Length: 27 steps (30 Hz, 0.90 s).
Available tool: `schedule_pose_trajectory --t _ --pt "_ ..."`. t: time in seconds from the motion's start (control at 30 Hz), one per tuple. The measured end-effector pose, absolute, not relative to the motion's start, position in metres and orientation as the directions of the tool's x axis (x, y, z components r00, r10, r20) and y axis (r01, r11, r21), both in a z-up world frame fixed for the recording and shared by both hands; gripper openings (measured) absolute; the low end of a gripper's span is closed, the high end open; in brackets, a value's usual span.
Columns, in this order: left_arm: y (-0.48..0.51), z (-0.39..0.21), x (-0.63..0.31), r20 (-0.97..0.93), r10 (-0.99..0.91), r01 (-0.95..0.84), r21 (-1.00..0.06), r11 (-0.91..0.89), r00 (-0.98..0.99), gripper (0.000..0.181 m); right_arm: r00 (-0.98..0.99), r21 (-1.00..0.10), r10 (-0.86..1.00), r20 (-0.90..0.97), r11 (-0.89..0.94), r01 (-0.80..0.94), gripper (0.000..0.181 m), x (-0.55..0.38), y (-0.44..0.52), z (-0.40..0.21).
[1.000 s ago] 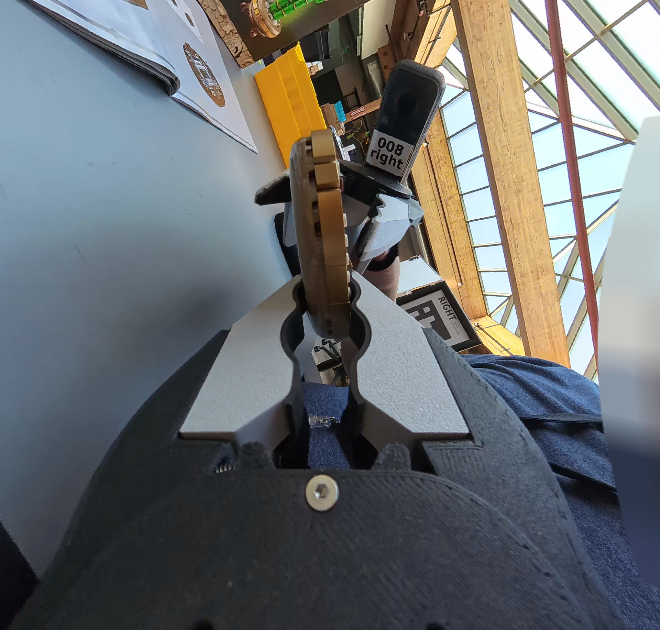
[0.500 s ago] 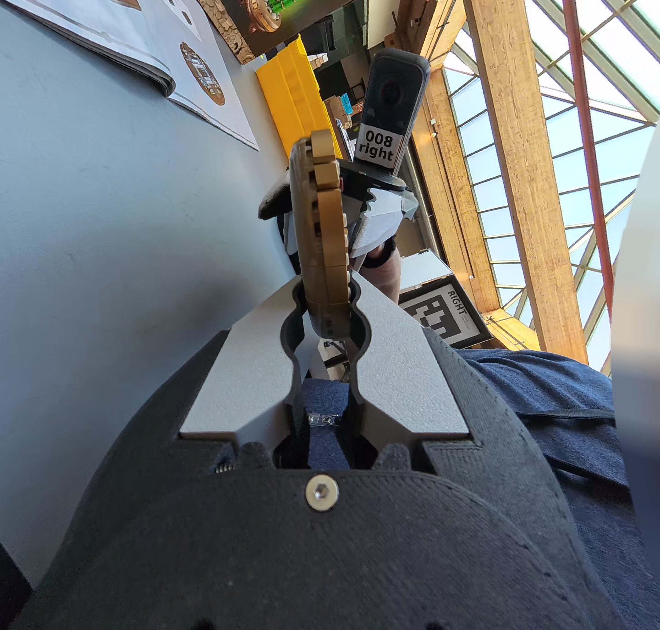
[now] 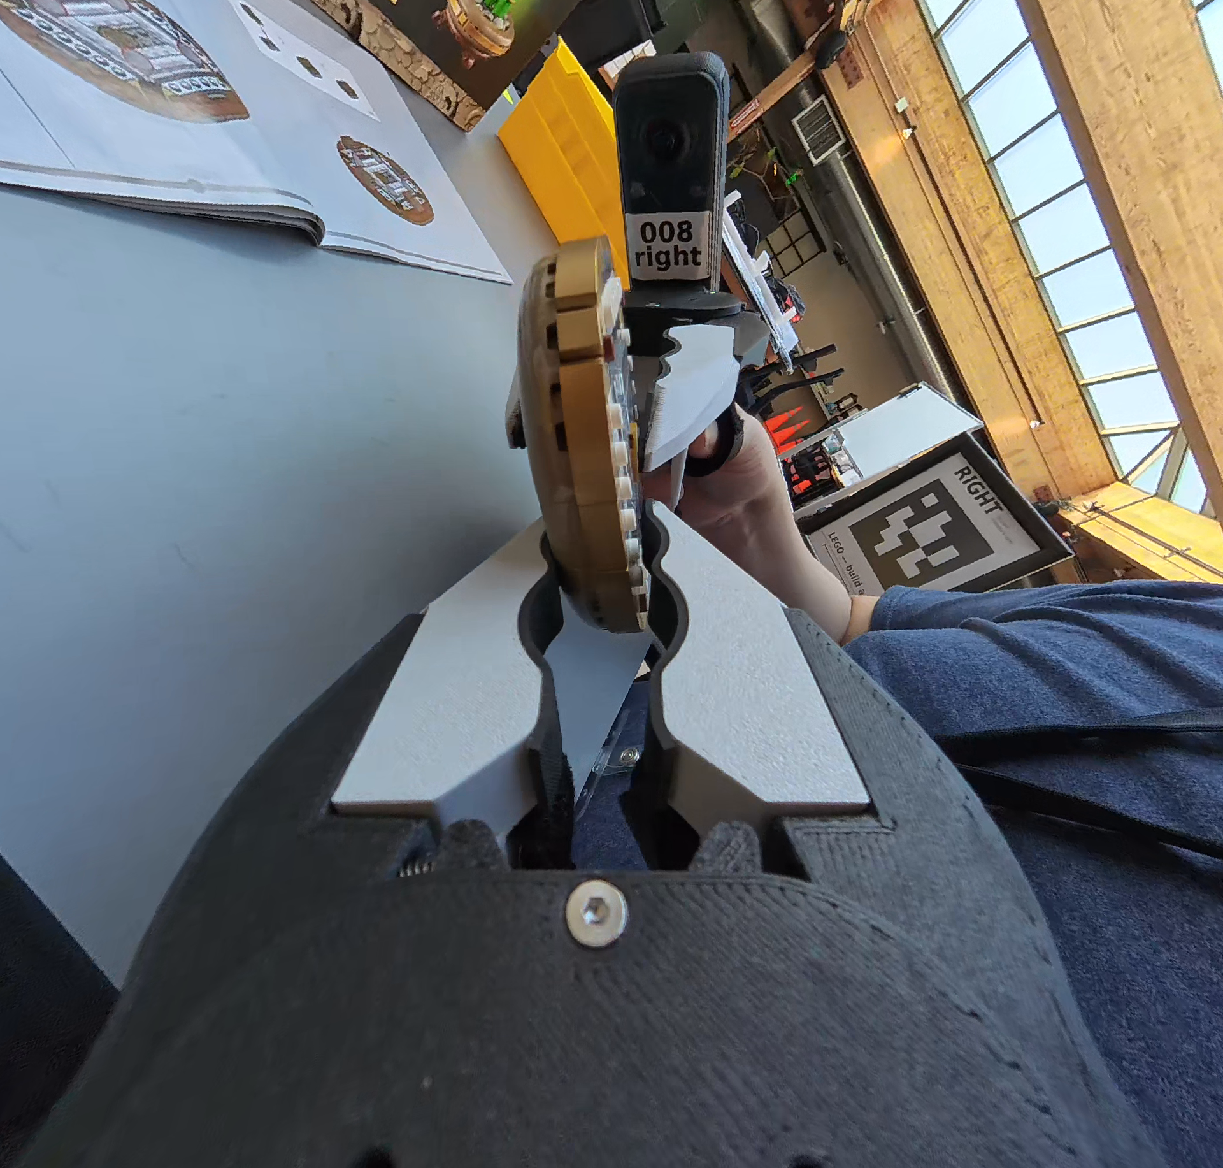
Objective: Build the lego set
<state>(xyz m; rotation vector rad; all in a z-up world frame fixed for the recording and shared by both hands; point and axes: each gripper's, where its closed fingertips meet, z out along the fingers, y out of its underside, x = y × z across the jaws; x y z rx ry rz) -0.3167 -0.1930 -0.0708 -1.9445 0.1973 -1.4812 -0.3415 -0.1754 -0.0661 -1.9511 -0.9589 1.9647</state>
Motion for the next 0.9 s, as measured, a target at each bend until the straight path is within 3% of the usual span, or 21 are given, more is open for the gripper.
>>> schedule_pose_trajectory --t 0.23,0.37,0.9 --pt "-0.196 -0.059 -0.315 0.807 -0.525 0.307 -0.589 -0.748 0.27 0.019 -0.205 -0.543 0.504 -0.839 -0.799 0.257 0.021 -0.341 -0.183 -0.05" --pt "-0.198 -0.055 -0.309 0.755 -0.572 0.266 -0.652 -0.711 0.321 0.019 -0.227 -0.585 0.543 -0.808 -0.785 0.205 0.023 -0.342 -0.181 -0.038" --pt "-0.201 -0.044 -0.304 0.716 -0.611 0.256 -0.695 -0.672 0.339 0.018 -0.267 -0.619 0.56 -0.784 -0.735 0.276 0.02 -0.338 -0.193 -0.028"
